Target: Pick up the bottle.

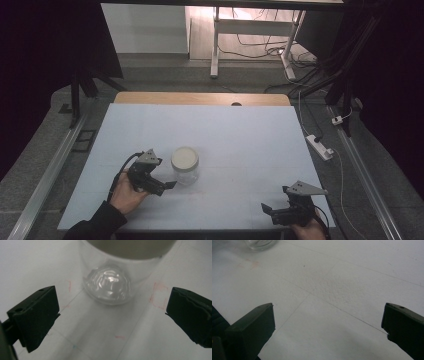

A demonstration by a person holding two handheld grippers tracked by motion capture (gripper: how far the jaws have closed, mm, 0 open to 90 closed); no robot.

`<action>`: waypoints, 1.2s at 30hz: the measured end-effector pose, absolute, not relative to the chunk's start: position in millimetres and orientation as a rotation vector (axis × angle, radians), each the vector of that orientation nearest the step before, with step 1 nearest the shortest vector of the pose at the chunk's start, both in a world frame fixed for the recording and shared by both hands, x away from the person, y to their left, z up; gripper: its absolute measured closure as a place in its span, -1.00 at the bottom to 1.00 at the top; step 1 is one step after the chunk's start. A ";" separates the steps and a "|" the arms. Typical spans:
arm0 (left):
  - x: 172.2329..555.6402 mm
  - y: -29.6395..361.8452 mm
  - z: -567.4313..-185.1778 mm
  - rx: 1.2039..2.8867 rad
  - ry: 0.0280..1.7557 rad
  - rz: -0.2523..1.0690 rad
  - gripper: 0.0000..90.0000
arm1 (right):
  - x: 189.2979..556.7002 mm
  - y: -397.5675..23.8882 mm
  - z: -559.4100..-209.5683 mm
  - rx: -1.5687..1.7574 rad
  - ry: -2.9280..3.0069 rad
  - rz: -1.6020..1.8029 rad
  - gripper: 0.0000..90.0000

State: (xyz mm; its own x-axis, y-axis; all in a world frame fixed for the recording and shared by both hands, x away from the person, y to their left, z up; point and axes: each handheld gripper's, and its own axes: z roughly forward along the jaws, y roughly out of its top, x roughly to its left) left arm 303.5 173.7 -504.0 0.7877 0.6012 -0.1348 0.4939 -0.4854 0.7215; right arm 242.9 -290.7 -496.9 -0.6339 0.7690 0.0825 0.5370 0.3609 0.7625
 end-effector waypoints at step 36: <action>333.6 126.5 -508.2 2.228 0.707 0.229 -0.84 | 242.8 -289.8 -497.1 1.151 2.347 1.136 -1.00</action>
State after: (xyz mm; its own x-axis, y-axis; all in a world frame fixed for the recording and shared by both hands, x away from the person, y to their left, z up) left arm 333.6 126.5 -508.2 0.8296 0.5554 -0.0568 0.4162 -0.5474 0.7260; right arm 242.8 -289.8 -497.1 -0.6387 0.7654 0.0788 0.5367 0.3697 0.7584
